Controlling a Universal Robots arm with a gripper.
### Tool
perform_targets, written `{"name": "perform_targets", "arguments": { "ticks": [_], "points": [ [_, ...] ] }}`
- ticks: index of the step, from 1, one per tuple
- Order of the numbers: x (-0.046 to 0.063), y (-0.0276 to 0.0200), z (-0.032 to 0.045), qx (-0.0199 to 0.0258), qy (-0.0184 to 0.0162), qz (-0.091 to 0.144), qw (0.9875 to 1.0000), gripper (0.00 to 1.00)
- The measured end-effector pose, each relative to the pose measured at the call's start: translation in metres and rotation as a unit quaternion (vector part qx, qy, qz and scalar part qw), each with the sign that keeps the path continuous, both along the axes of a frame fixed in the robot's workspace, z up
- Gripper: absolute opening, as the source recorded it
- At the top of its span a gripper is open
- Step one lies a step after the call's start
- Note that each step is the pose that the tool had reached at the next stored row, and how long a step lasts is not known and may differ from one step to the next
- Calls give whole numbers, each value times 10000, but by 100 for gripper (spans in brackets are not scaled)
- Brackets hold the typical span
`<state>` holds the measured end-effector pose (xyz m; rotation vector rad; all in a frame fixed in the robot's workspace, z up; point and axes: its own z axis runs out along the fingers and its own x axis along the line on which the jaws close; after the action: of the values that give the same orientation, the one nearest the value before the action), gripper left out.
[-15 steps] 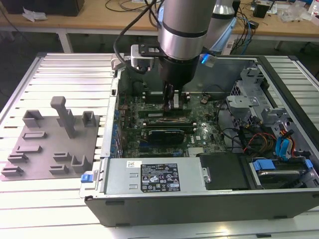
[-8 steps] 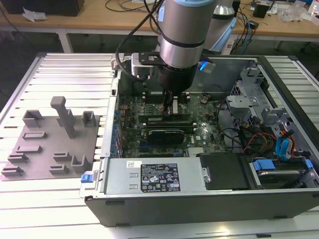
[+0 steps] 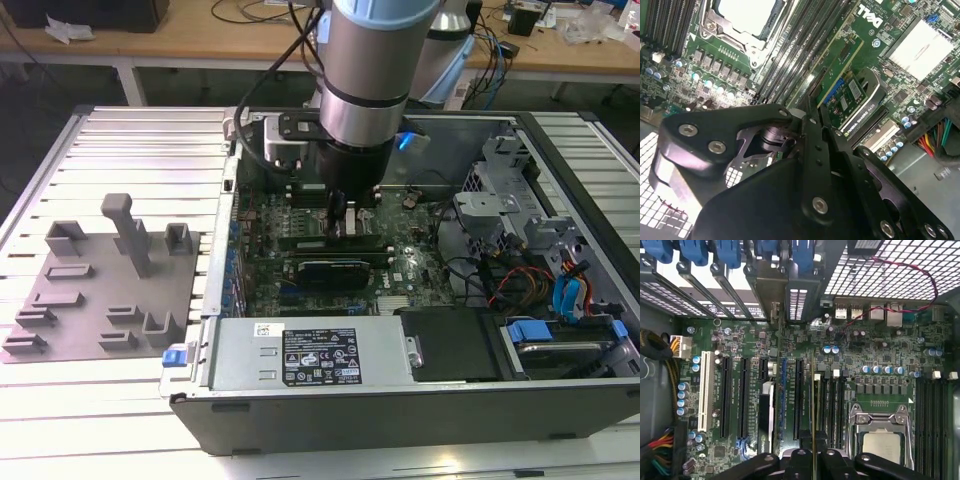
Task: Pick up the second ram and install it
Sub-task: 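Insert the second ram into the second slot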
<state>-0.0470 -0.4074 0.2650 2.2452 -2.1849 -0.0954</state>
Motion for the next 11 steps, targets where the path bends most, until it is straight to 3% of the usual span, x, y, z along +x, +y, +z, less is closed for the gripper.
{"name": "perform_targets", "arguments": {
  "ticks": [11],
  "points": [
    [0,0,-183,0,0,0,10000,11]
  ]
}}
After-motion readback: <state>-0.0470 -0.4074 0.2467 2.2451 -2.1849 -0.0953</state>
